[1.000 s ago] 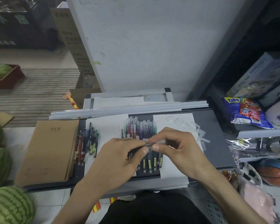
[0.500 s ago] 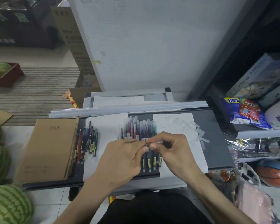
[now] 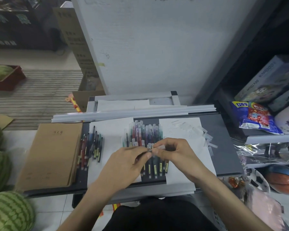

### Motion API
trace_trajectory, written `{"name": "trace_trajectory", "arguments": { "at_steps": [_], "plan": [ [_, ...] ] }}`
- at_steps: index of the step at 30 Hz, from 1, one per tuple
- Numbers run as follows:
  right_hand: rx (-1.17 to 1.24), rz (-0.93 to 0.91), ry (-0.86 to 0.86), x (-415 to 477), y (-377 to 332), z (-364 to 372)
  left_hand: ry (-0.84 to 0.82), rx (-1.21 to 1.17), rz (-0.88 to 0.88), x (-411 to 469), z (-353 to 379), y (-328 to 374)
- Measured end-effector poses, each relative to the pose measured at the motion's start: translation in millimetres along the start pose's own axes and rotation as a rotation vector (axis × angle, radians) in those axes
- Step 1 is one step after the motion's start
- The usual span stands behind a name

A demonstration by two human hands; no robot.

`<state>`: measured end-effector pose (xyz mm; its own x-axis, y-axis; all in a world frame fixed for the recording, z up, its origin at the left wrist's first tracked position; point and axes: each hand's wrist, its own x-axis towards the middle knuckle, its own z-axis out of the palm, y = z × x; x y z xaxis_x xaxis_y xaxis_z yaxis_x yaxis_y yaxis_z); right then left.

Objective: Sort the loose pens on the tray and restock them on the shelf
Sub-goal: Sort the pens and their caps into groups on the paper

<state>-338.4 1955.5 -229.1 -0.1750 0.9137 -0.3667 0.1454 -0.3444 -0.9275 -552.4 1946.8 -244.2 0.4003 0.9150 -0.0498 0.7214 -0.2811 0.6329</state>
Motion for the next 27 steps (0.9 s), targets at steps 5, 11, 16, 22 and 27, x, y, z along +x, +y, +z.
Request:
{"name": "trace_trajectory", "arguments": {
  "at_steps": [5,11,16,22,27],
  "plan": [
    [0.262,0.174,0.012,16,20,-12,0.016,-0.112,-0.067,3,10,-11],
    [0.447,0.208,0.126,39,30,-31,0.02,-0.099,-0.195,13,13,-28],
    [-0.031,0.258,0.316,71,62,-62,0.149,0.15,-0.493,25,7,-103],
    [-0.436,0.312,0.326,90,90,-68,0.204,0.33,-0.666,26,4,-153],
    [-0.56,0.314,0.341,95,96,-60,0.116,0.366,-0.724,27,8,-162]
  ]
}}
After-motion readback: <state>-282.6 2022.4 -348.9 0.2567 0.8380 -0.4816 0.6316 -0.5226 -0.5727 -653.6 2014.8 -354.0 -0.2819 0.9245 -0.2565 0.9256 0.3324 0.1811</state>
